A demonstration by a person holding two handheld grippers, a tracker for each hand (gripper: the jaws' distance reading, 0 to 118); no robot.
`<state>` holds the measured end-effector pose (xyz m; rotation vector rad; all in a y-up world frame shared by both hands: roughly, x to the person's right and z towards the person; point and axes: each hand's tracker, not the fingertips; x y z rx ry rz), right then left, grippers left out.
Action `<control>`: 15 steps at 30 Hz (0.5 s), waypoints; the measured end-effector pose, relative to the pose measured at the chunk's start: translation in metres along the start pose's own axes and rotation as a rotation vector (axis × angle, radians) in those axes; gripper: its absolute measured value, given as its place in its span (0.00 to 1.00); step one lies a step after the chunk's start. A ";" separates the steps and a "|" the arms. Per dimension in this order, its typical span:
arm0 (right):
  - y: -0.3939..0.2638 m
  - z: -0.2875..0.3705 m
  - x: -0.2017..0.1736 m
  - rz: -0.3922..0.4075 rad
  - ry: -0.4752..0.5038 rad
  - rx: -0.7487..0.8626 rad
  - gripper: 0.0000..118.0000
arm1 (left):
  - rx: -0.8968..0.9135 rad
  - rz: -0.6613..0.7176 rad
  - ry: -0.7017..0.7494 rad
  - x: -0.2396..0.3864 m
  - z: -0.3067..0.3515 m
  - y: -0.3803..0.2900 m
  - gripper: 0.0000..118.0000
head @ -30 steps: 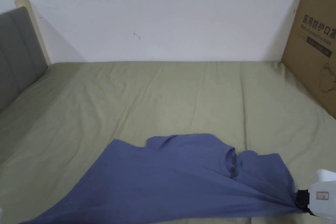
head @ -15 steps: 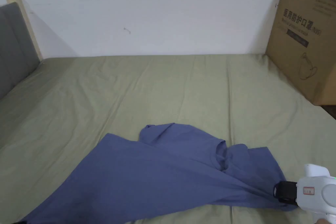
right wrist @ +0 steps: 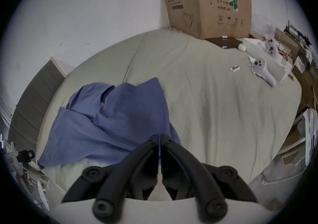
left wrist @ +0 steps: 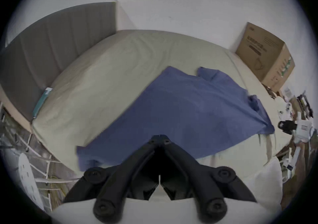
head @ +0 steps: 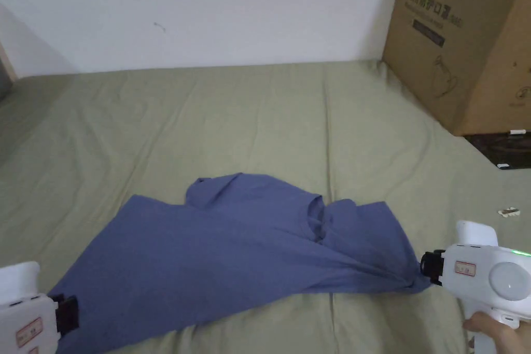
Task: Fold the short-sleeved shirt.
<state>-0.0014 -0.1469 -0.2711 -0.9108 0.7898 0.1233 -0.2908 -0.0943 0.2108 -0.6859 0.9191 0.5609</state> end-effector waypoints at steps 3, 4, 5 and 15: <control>-0.002 -0.005 0.005 -0.008 -0.013 -0.011 0.02 | -0.015 -0.031 -0.007 0.026 -0.013 0.000 0.00; -0.001 -0.009 0.007 -0.013 -0.005 -0.020 0.02 | -0.018 -0.053 -0.011 0.034 -0.016 0.002 0.00; 0.001 -0.012 0.010 -0.020 0.014 -0.040 0.02 | -0.020 -0.075 -0.015 0.043 -0.020 0.002 0.00; 0.028 -0.064 0.009 0.036 -0.009 -0.127 0.77 | -0.080 -0.103 -0.074 0.084 -0.058 0.013 0.00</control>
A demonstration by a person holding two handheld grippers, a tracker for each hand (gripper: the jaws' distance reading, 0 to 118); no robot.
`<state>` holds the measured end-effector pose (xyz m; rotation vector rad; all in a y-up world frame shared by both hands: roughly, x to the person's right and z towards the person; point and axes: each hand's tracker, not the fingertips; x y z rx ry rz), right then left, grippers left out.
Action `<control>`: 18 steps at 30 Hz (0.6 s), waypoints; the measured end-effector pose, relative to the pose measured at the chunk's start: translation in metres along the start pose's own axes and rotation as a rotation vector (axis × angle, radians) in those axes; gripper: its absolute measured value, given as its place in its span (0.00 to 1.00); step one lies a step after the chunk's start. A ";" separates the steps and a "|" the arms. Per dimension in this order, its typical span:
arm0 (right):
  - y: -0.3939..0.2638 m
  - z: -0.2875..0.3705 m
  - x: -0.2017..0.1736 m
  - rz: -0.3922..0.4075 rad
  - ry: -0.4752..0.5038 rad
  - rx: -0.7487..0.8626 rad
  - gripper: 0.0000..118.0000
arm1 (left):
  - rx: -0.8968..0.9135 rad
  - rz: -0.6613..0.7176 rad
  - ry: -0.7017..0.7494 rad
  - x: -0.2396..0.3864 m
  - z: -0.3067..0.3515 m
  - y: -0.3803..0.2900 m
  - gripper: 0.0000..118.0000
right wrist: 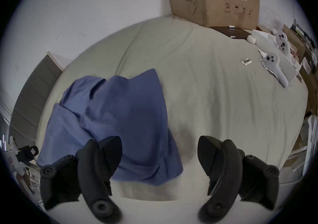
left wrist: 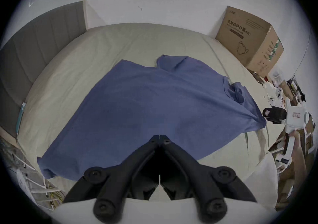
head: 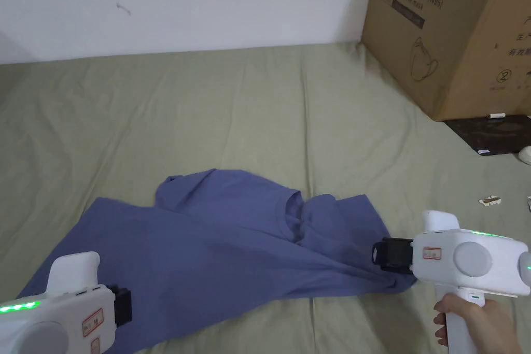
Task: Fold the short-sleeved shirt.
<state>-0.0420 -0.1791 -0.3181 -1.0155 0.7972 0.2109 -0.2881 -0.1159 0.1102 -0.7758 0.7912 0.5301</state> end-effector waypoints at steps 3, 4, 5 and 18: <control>-0.001 -0.023 0.003 0.001 -0.047 -0.066 0.33 | -0.028 0.013 -0.019 -0.001 -0.009 0.001 0.00; -0.004 -0.027 0.004 -0.002 -0.077 -0.069 0.20 | -0.035 0.018 -0.023 -0.002 -0.011 0.002 0.00; -0.006 -0.020 0.005 -0.017 -0.041 -0.033 0.18 | -0.041 0.021 -0.020 -0.003 -0.012 0.002 0.00; 0.026 0.020 -0.024 0.043 -0.017 0.034 0.02 | -0.043 0.005 0.049 -0.039 -0.059 0.069 0.00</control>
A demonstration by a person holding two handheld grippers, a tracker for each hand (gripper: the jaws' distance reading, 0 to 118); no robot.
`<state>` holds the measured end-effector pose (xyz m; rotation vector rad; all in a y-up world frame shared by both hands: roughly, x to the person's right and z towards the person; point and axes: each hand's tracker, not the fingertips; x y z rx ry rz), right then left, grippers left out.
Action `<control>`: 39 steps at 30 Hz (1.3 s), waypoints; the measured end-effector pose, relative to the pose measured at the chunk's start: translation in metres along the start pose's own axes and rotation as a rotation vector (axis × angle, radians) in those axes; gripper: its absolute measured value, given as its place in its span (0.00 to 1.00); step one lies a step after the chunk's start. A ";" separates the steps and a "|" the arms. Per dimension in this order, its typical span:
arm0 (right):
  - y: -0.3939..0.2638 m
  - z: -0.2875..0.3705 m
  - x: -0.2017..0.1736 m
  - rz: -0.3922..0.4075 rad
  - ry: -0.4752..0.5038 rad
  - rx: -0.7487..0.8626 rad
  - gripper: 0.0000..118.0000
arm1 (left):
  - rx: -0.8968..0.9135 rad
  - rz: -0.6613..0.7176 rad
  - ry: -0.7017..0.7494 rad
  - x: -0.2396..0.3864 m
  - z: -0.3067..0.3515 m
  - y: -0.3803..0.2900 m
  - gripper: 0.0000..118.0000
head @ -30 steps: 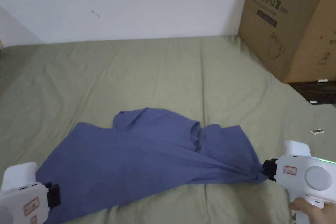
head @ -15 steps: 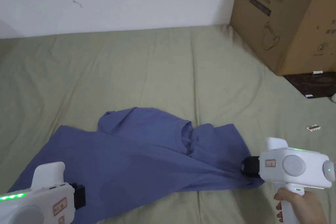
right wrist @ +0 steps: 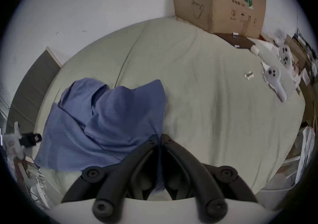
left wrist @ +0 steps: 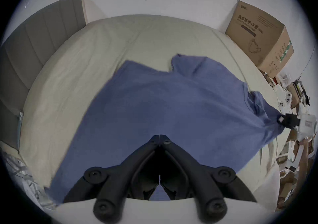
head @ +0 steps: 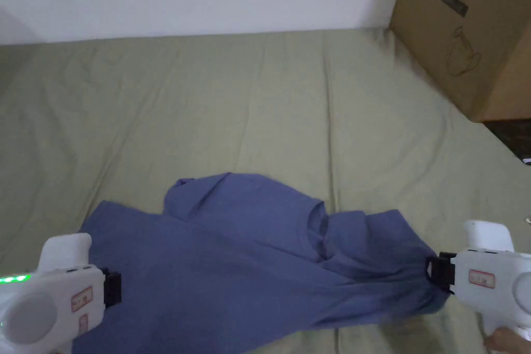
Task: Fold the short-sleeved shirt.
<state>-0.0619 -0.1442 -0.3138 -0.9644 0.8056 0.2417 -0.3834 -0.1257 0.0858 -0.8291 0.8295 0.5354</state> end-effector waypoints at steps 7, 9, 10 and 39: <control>0.008 -0.013 -0.005 -0.010 0.017 -0.017 0.02 | -0.043 0.002 0.026 -0.035 -0.074 0.094 0.73; 0.009 -0.018 -0.005 -0.017 0.012 -0.032 0.02 | -0.020 0.040 0.048 -0.043 -0.093 0.112 0.96; 0.009 -0.020 -0.004 -0.020 0.011 -0.036 0.02 | -0.027 0.048 0.058 -0.046 -0.102 0.120 0.94; 0.072 0.043 -0.032 -0.053 0.078 0.129 0.02 | 0.167 -0.074 0.128 -0.033 0.039 0.146 0.01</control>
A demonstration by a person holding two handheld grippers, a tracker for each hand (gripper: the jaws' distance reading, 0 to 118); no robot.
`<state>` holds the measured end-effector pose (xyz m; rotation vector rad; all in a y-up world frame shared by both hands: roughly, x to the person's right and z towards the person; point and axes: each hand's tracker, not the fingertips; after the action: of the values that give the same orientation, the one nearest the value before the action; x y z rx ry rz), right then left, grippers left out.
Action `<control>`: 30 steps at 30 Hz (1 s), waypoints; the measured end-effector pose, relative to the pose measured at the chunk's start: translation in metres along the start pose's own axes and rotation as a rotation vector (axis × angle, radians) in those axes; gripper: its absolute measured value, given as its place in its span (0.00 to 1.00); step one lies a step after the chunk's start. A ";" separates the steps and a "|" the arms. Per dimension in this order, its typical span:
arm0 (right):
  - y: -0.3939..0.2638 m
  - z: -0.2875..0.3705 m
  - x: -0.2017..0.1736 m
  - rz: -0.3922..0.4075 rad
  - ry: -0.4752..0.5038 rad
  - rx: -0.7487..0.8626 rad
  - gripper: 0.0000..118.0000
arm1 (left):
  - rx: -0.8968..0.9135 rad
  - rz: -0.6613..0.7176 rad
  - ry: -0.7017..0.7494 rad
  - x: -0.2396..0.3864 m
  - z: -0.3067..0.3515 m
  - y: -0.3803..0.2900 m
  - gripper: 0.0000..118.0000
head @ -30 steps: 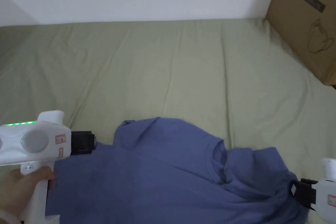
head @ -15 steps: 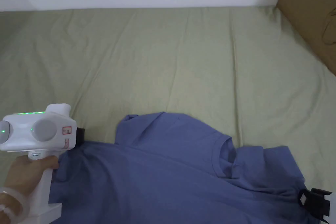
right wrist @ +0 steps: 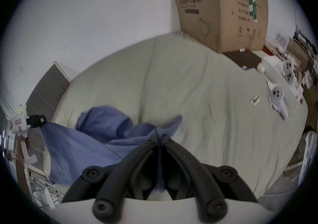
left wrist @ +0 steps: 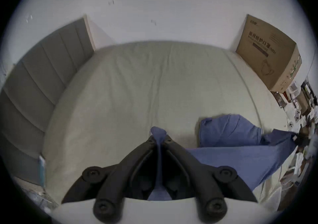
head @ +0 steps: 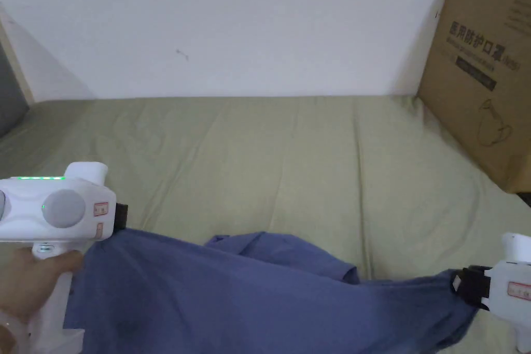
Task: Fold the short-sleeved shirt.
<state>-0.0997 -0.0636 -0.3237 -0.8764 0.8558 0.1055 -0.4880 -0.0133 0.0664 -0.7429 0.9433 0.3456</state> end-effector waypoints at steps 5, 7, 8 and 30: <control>0.057 0.020 -0.027 0.039 0.042 0.095 0.02 | 0.140 -0.003 0.096 -0.012 0.065 0.036 0.01; 0.085 0.026 -0.040 0.038 0.066 0.121 0.02 | 0.182 0.006 0.134 -0.017 0.086 0.052 0.01; 0.100 0.030 -0.047 0.019 0.093 0.129 0.02 | 0.201 0.008 0.143 -0.021 0.094 0.060 0.01; 0.412 0.078 -0.202 0.133 0.014 0.434 0.02 | 0.571 0.062 0.366 -0.040 0.119 0.288 0.01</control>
<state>-0.3570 0.3126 -0.4169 -0.4144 0.9065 0.0264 -0.6026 0.2761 0.0218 -0.2512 1.3358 -0.0192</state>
